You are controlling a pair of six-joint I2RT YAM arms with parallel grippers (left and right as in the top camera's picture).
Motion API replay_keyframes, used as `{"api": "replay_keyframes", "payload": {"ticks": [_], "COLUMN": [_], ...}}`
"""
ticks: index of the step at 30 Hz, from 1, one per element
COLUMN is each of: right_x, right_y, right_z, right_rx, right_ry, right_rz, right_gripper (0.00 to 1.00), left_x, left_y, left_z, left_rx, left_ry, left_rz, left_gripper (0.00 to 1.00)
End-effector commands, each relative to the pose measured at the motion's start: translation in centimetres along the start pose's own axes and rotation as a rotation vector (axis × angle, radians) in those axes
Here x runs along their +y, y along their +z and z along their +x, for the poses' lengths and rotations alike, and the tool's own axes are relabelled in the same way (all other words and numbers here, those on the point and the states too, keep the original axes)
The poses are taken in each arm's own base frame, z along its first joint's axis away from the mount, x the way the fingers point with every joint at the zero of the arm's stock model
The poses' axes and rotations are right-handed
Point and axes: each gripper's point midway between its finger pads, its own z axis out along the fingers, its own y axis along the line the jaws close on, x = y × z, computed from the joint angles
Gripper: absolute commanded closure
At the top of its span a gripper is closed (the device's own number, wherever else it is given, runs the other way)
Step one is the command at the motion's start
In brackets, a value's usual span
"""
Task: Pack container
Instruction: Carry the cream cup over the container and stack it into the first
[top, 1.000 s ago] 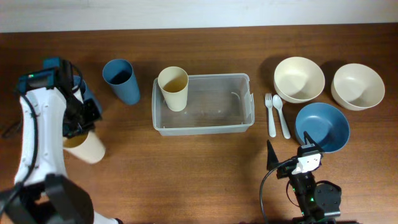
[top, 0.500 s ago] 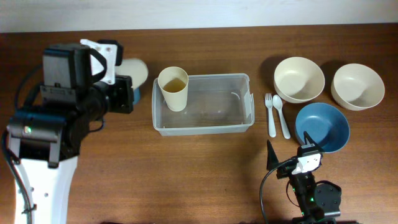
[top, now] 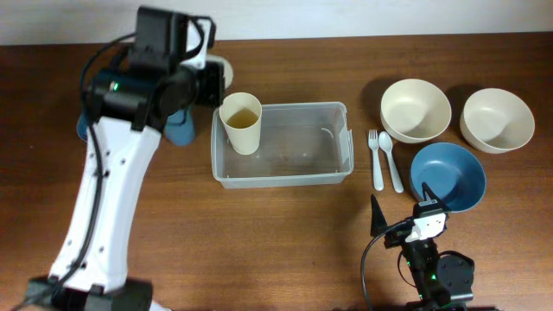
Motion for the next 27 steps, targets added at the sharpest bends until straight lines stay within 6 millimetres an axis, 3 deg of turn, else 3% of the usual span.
{"api": "replay_keyframes", "payload": {"ticks": [1,5,9,16,27], "right_x": [-0.1,-0.1,-0.1,-0.1,-0.1], "right_y": [0.0,0.0,0.0,0.0,0.0], "right_z": [0.2,0.2,0.2,0.2,0.2], "right_rx": [0.003,0.003,0.003,0.003,0.003], "right_ry": [0.002,0.002,0.002,0.002,0.002], "right_rz": [0.004,0.004,0.004,0.004,0.004], "right_gripper": [0.01,0.01,0.01,0.01,0.01], "left_x": [-1.1,-1.8,-2.9,-4.5,-4.2], "left_y": [-2.9,-4.5,-4.8,-2.8,-0.6], "left_z": [-3.3,-3.9,-1.8,1.0,3.5], "left_rx": [-0.100,-0.107,-0.029,0.102,0.236], "left_ry": [0.030,0.051,0.074,0.121,0.131], "left_rz": [-0.011,-0.041,-0.030,-0.019,-0.046], "left_gripper": [0.98,0.99,0.98,0.98,0.99]}}
